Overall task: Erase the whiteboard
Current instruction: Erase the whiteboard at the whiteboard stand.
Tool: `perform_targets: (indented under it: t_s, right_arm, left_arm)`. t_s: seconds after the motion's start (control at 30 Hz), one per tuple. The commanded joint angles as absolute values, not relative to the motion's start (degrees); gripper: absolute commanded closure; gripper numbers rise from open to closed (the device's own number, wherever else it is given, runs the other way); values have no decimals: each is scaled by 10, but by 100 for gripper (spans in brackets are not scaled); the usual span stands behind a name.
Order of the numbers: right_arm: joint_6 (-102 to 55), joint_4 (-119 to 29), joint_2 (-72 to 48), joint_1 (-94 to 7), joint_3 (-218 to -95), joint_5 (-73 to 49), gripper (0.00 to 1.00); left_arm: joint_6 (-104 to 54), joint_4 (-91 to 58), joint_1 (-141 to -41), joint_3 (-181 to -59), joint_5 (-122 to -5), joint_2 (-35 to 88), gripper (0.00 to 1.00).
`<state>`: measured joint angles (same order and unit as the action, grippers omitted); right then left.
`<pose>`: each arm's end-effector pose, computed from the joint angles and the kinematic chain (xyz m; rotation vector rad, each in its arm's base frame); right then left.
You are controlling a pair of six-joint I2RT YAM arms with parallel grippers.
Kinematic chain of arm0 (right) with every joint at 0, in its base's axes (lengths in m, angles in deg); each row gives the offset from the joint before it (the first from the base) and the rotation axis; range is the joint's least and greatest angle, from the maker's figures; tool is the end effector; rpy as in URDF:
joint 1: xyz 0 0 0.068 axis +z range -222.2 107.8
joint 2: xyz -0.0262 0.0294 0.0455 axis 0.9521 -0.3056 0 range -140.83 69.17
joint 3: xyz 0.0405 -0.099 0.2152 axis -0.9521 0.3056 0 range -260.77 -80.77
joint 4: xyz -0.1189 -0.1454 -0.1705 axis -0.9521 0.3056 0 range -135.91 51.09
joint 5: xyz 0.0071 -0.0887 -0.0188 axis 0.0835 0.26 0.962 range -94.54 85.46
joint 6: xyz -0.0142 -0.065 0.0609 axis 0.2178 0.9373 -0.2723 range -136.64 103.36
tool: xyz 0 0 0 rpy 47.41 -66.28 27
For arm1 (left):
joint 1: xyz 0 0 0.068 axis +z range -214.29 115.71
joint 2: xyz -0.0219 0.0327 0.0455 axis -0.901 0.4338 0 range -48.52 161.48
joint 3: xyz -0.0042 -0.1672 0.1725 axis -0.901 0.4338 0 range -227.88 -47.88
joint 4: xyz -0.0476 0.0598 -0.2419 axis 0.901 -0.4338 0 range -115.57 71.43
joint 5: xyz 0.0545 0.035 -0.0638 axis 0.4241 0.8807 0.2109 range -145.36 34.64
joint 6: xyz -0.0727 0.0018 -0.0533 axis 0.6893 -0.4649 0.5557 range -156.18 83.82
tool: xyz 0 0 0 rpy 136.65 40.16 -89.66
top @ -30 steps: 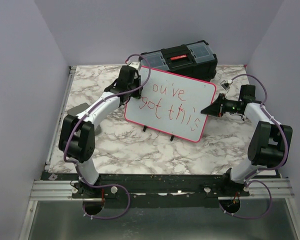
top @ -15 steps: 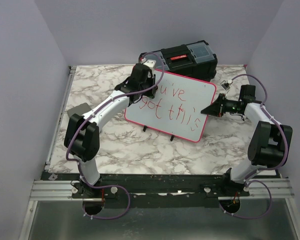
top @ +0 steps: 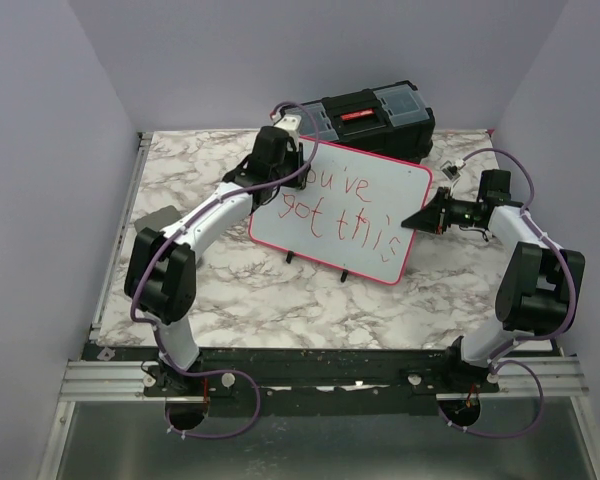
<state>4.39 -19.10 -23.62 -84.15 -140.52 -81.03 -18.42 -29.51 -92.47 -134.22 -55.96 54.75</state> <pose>0.3185 0.0127 0.1845 -0.5671 1.9108 1.3247 0.3993 -0.2148 0.2538 0.1970 2.0867 -0.5029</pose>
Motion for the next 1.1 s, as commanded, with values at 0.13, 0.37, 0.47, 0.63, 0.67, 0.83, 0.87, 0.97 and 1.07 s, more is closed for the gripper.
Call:
perform_targets:
  t_s: [0.13,0.37,0.47,0.63,0.67,0.83,0.87,0.97,1.07]
  right_arm:
    - [88,-195,-236,-838,-1428,-817,99]
    - [88,-194,-235,-838,-1428,-817,99]
    - [89,-193,-233,-839,-1428,-817,99]
    - [90,-193,-234,-839,-1428,-818,99]
    - [90,-192,-234,-839,-1429,-818,99]
    - [90,-192,-237,-838,-1429,-818,99]
    - [91,-191,-237,-838,-1429,-818,99]
    - [91,-191,-238,-838,-1429,-818,99]
    - [92,-191,-239,-838,-1429,-818,99]
  left_arm:
    - [-175,-279,-969,-1244,-531,541,100]
    - [-181,-311,-969,-1334,-514,563,100]
    - [-175,-325,-956,-1369,-504,572,100]
    - [-169,-339,-925,-1390,-497,584,100]
    - [-169,-338,-923,-1385,-497,583,100]
    - [-147,-298,-921,-1320,-498,567,100]
    - [-139,-284,-923,-1301,-503,563,100]
    - [-130,-238,-937,-1260,-511,551,100]
    - [-138,-228,-961,-1253,-501,548,100]
